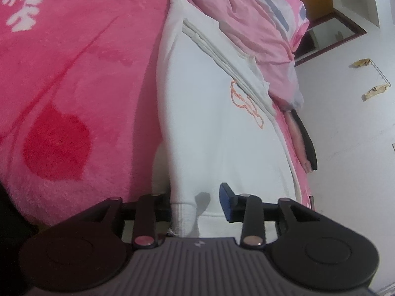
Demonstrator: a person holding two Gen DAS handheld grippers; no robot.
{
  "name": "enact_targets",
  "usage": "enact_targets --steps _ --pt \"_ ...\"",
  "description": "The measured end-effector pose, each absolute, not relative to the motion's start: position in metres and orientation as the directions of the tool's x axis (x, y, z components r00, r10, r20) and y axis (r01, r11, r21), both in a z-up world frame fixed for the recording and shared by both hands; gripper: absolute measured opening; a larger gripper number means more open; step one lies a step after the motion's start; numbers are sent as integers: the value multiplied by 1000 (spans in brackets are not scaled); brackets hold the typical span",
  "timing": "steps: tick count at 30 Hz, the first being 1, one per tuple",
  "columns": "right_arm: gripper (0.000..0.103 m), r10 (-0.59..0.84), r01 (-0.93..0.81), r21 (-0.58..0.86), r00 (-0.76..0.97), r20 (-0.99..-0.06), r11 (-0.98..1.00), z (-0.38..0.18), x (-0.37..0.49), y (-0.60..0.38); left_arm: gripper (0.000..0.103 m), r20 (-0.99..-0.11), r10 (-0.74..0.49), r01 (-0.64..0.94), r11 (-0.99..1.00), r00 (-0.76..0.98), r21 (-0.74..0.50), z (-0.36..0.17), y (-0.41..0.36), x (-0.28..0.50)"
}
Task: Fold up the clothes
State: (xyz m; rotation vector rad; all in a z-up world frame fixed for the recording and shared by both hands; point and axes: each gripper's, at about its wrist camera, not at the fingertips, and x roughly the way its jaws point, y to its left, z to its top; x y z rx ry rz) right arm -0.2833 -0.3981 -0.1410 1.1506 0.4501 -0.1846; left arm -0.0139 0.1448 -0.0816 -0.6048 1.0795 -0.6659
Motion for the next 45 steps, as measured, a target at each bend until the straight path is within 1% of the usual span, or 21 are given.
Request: enact_targets --steps 6,10,14,16,17,19,20,21,22,23,25,26,28,30,34,38,45 --pt "49 159 263 874 922 -352 408 -137 -285 -404 44 -598 -736 214 670 318 -711 -78 141 -16" --pt "44 201 242 854 909 -366 460 -134 -273 -402 44 -606 -729 221 679 317 -700 -76 141 -19" --pt "40 215 235 833 898 -383 500 -130 -264 -401 46 -615 -725 232 685 311 -691 -73 141 -25" --pt "33 214 240 822 893 -395 516 -130 -260 -402 46 -618 -724 236 687 306 -688 -73 142 -28" --pt "27 213 249 814 888 -408 525 -129 -259 -402 46 -618 -725 235 686 304 -689 -74 142 -29" --pt "22 212 260 803 880 -426 536 -127 -258 -401 46 -618 -726 234 685 303 -690 -74 143 -30" --pt "16 212 263 798 877 -432 542 -125 -259 -400 46 -618 -726 236 685 302 -689 -74 143 -31" --pt "10 214 258 796 876 -432 548 -122 -261 -397 45 -619 -725 239 686 303 -687 -74 143 -33" --pt "9 211 255 791 877 -432 556 -119 -262 -394 43 -623 -720 248 692 305 -678 -73 142 -35" --pt "8 198 257 782 880 -432 567 -114 -264 -391 38 -628 -714 258 698 308 -668 -73 142 -37" --pt "7 171 260 765 885 -433 590 -104 -267 -384 23 -650 -693 284 721 313 -632 -71 139 -42" --pt "6 158 259 756 889 -430 601 -98 -269 -380 10 -653 -689 285 725 316 -627 -69 140 -44" --pt "6 132 248 745 903 -409 619 -85 -272 -370 9 -654 -684 286 730 323 -621 -67 141 -49" --pt "5 106 232 747 921 -374 622 -71 -277 -362 7 -627 -700 285 713 342 -641 -61 148 -54" --pt "5 65 172 761 961 -271 626 -45 -289 -351 6 -589 -713 309 698 379 -646 -42 158 -66" --pt "4 70 116 785 978 -198 608 -36 -298 -350 6 -567 -709 340 702 420 -625 -20 164 -77" --pt "4 69 48 802 991 -111 596 -30 -317 -340 5 -532 -716 401 696 452 -596 16 171 -93"
